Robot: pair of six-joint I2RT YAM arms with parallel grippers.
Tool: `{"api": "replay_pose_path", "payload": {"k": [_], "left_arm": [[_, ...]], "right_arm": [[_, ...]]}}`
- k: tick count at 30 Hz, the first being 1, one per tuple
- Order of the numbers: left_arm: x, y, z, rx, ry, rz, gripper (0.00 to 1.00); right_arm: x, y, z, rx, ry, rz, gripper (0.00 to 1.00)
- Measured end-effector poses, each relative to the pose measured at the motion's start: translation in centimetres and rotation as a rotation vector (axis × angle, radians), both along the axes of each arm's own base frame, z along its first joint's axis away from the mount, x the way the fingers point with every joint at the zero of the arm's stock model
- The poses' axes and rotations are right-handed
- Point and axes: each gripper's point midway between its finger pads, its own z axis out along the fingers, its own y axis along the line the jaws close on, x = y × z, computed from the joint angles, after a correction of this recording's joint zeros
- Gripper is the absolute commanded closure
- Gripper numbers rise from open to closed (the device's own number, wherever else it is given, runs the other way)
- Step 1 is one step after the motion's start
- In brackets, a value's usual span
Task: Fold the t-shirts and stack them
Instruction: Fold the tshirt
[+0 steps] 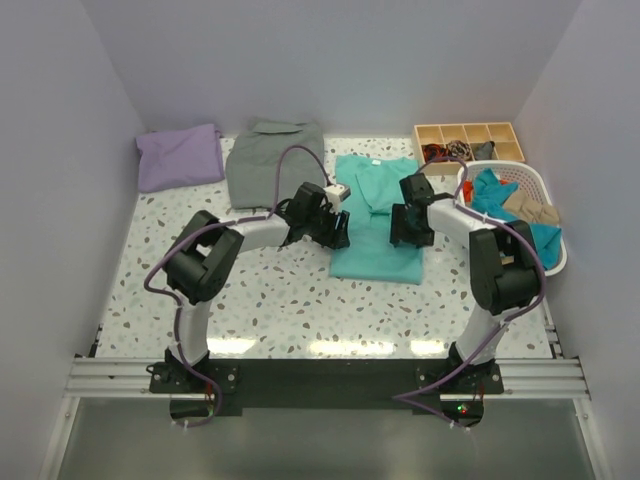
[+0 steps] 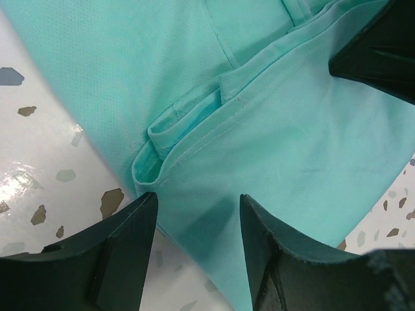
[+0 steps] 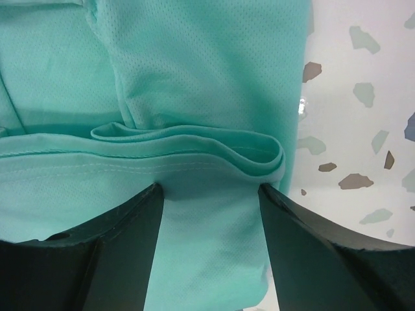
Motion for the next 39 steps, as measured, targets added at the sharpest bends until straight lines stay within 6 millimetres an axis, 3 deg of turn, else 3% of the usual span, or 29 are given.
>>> {"api": "replay_pose_path", "payload": {"k": [4,7,12,15,17,19,25,31,39], "left_arm": [[0.1,0.0,0.2,0.002,-0.011,0.000,0.37],[0.2,0.3,1.0,0.008,-0.026,0.005,0.34],[0.7,1.0,5.4,-0.009,-0.118,0.029,0.30],[0.5,1.6,8.4,-0.032,-0.178,0.053,0.29],[-0.2,2.5,8.9,-0.037,-0.197,0.065,0.27],[-1.5,3.4,8.0,-0.031,-0.182,0.070,0.26],[-7.6,6.6,0.1,0.027,0.009,0.069,0.24],[-8.3,5.7,0.2,-0.064,0.007,0.046,0.23],[-8.2,3.5,0.4,-0.174,0.021,-0.026,0.25]], "right_arm": [[-0.1,-0.3,1.0,0.005,-0.023,0.013,0.32],[-0.1,-0.5,3.4,0.012,-0.077,0.013,0.31],[-0.3,-1.1,7.5,0.017,-0.173,-0.005,0.28],[-1.3,-1.5,7.6,0.027,-0.179,-0.025,0.27],[-3.0,-1.8,6.8,0.043,-0.153,-0.040,0.27],[-4.7,-2.1,5.7,0.054,-0.121,-0.058,0.27],[-9.1,-1.8,3.4,0.118,-0.044,-0.084,0.26],[-10.6,-1.2,2.4,0.178,-0.025,-0.102,0.25],[-11.4,-2.2,0.4,0.214,0.006,-0.191,0.24]]}}
